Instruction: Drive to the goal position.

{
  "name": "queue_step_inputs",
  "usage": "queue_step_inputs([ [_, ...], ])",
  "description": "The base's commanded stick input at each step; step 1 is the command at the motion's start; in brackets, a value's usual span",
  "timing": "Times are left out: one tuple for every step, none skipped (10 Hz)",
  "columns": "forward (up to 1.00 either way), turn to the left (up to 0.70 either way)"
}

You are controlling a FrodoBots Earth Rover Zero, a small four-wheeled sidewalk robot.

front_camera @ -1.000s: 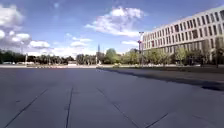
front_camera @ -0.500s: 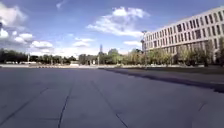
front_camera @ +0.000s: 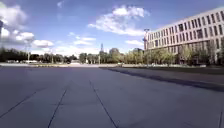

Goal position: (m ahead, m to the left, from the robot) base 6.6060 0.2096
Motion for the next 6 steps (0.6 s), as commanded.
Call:
queue_step_inputs([
  [0.7, 0.0],
  [0.7, 0.0],
  [0.7, 0.0],
  [0.7, 0.0],
  [0.7, 0.0],
  [0.7, 0.0],
])
